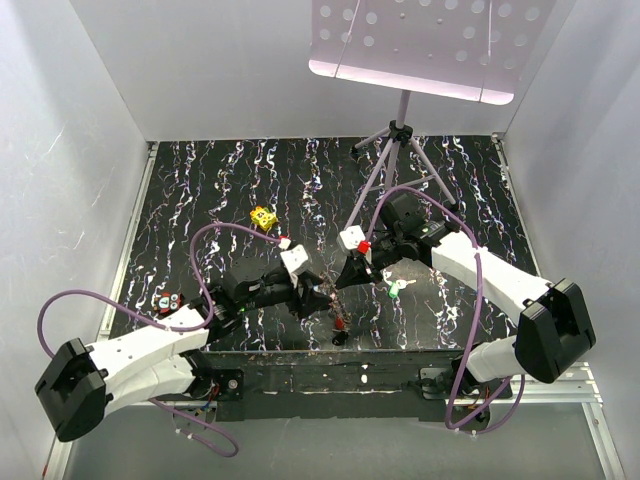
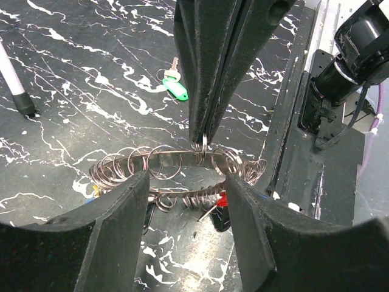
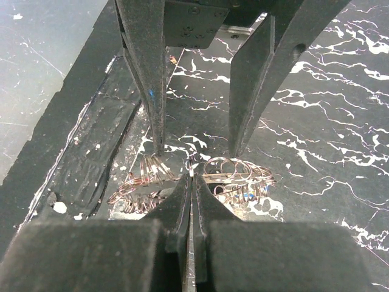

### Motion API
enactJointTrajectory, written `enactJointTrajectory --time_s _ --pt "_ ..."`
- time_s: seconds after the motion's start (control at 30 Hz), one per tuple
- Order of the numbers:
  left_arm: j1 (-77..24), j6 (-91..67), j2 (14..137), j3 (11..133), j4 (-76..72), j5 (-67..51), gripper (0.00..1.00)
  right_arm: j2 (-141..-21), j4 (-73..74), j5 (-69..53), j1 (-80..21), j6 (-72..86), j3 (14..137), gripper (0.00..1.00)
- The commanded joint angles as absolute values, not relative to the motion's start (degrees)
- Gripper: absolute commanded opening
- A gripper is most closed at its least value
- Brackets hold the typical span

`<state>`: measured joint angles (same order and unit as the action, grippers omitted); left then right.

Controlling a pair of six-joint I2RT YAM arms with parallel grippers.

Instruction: Put the keys on the keyring

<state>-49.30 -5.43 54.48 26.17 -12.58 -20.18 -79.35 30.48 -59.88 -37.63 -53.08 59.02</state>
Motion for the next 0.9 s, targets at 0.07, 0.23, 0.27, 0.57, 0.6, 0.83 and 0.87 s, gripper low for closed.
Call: enactJointTrajectory --time_s 0.07,0.23,0.27,0.57,0.6,0.83,0.87 --pt "-49.8 -6.1 55.9 26.4 -16.0 -21.4 0.53 -79.4 29.6 -63.0 -38.0 -52.6 59.0 0.01" --pt "-50.1 -6.2 57.2 27.2 -16.7 -21.4 0.53 -79.5 29.6 -63.4 -38.0 -52.6 59.1 0.01" --pt "-50.1 -6.1 57.2 27.2 -16.7 -20.9 0.53 -79.5 29.5 -63.4 -37.9 -52.6 59.0 0.01" --pt "-50.1 -4.8 53.8 26.1 -16.6 -17.8 0.49 -79.5 29.9 -63.7 -38.0 -52.7 59.0 0.01" --pt "-50.1 -4.7 53.9 26.0 -16.7 -17.7 0.49 -79.5 29.9 -63.9 -37.9 -52.8 59.0 0.01" --pt "-50.2 -4.2 57.0 27.3 -18.5 -19.7 0.47 -79.5 30.0 -64.2 -38.0 -52.7 59.0 0.01" --pt "-50.2 -4.1 57.4 27.5 -18.7 -19.8 0.46 -79.5 30.1 -64.2 -38.0 -52.7 59.0 0.01"
